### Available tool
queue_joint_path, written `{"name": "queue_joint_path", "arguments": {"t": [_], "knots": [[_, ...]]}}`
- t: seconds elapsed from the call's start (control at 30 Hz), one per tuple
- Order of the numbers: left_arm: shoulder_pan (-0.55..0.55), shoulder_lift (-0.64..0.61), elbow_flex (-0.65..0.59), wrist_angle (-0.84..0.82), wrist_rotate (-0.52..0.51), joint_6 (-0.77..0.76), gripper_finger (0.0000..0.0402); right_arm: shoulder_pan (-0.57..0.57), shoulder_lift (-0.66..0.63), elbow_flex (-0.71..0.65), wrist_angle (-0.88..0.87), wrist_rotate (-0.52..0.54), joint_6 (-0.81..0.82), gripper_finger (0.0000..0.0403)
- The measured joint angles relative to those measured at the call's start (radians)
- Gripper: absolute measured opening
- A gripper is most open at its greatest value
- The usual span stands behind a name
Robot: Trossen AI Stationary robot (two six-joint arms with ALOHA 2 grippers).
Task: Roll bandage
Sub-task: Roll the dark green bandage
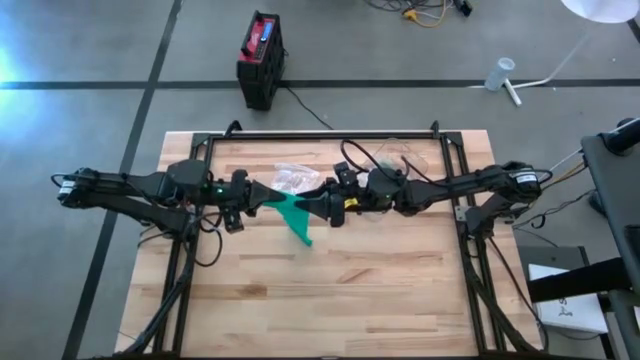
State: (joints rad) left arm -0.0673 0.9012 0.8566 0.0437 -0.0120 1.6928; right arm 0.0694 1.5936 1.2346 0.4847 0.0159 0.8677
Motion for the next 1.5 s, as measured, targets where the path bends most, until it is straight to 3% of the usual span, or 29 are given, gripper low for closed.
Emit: {"name": "queue_joint_path", "arguments": {"t": [0.73,1.0,1.23,1.5], "knots": [[0.009,0.0,0.0,-0.015,-0.001,0.0,0.0008,0.018,0.0,0.003,-0.003,0.002,0.024,0.0201],[0.01,-0.008,0.0,-0.02,0.0,-0.037,0.0007,0.018,0.0,0.003,-0.029,0.001,-0.038,0.0195],[0.01,0.016,0.146,-0.236,0.08,-0.084,0.0006,0.018,0.0,0.003,0.001,-0.001,-0.08,0.023],[0.01,0.095,0.307,-0.448,0.084,-0.086,0.0005,0.018,0.0,0.003,0.018,-0.016,-0.214,0.027]]}}
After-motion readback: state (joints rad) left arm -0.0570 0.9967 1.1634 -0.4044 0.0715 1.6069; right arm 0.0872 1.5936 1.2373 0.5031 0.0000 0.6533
